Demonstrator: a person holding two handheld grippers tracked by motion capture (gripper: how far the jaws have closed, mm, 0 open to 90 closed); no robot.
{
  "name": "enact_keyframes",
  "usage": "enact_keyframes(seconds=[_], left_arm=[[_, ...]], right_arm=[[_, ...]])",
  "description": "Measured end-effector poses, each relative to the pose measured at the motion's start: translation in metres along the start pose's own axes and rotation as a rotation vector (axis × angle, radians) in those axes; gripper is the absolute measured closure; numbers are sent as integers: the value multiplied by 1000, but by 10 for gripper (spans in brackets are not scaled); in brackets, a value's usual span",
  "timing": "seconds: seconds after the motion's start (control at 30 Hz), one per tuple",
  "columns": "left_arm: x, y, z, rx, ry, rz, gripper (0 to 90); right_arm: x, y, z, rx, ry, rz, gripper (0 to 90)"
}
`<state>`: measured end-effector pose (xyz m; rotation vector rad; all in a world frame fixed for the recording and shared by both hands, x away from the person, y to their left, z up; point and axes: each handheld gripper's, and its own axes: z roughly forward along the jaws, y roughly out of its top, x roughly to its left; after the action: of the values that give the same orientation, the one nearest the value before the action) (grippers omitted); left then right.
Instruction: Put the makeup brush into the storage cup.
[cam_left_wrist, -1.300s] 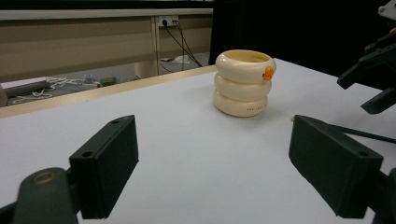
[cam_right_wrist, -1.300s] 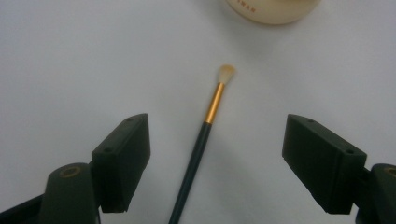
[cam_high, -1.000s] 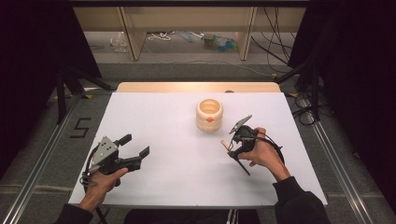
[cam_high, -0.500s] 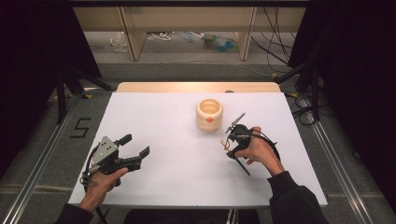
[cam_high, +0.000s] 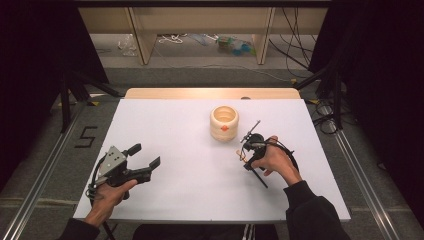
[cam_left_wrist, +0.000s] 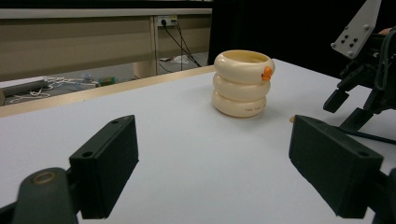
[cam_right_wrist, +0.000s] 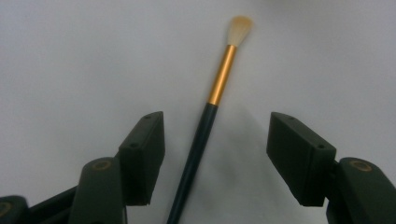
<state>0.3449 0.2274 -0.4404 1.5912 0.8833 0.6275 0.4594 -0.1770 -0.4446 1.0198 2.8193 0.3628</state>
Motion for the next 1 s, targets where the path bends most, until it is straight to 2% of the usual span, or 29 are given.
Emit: enact_keyframes(seconds=[0.2,0.37,0.63,0.73,0.77,0.83,0.87,0.93,1.0], left_arm=[[0,0,0,-2,0,3,154],[0,0,0,-2,-1,4,154],[0,0,0,-2,0,4,154],[0,1,0,-3,0,3,154],[0,1,0,-3,0,3,155],[0,1,0,-4,1,3,154],[0,1,0,-3,1,4,154],[1,1,0,-2,1,5,154],[0,1,0,-2,0,5,155]], right_arm=[[0,4,-1,11,11,2,429],[0,5,2,45,22,19,457],[-2,6,4,55,51,18,522],[-1,7,4,72,49,36,548],[-1,6,5,71,43,22,554],[-1,7,5,78,42,25,560],[1,8,5,93,44,44,570],[-1,8,8,91,49,25,597],[0,8,8,92,50,27,604]])
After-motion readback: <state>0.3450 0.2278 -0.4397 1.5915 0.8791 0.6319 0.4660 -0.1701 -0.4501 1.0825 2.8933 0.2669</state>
